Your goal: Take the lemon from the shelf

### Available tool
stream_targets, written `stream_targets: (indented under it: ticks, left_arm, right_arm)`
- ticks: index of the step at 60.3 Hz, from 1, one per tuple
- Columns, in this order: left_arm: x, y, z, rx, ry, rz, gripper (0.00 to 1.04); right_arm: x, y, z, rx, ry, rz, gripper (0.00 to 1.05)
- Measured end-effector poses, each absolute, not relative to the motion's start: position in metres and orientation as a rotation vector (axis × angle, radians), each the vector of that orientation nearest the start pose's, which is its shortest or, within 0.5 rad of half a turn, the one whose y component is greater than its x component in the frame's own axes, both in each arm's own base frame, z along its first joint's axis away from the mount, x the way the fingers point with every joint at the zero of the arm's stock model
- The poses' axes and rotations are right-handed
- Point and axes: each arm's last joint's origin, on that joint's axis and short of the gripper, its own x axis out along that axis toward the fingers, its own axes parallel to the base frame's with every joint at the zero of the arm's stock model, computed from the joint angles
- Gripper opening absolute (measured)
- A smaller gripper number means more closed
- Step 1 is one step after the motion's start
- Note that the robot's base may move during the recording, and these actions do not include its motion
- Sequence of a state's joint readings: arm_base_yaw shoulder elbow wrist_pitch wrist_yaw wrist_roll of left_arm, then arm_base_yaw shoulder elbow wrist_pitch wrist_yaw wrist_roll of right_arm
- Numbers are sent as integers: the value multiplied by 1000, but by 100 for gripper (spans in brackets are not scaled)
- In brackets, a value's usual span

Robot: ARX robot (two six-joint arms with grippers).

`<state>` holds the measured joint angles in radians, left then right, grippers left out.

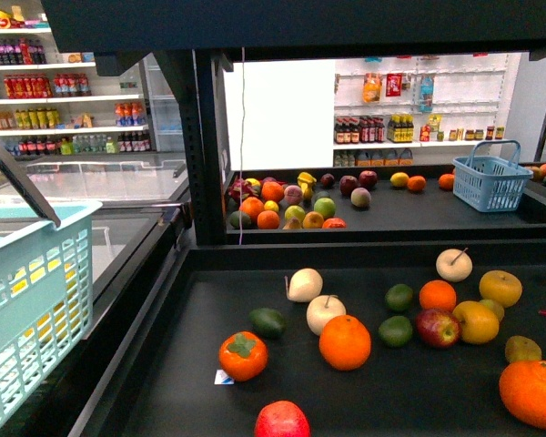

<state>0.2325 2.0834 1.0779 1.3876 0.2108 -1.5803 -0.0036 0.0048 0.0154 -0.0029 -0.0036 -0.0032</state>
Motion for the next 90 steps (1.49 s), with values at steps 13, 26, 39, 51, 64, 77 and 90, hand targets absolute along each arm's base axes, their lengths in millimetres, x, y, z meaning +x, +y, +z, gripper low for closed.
stream_targets:
  ticks: [13,26,39,51,64,77,90]
  left_arm:
    - [411,91,192,-1478,-301,-269,7]
    - [410,91,199,-1473,-323,-289,57]
    - [404,102,184,-1378,-243,-230,97]
    - [393,109,176,-1320,-162,-119,97]
    - [377,106,201,-1282,-131,-106,97]
    - [358,103,214,-1184,-3,10,97]
    - [315,85,238,-860,190,85,97]
  right_arm:
    - [97,0,168,-3,-8,0,97]
    - [97,0,168,-3,-8,0,97]
    - [97,0,168,-3,-8,0,97]
    - [97,0,168,-3,-8,0,97]
    - [97,0,168,-3,-8,0,97]
    - [97,0,168,-3,-8,0,97]
    - [97,0,168,-3,-8,0,97]
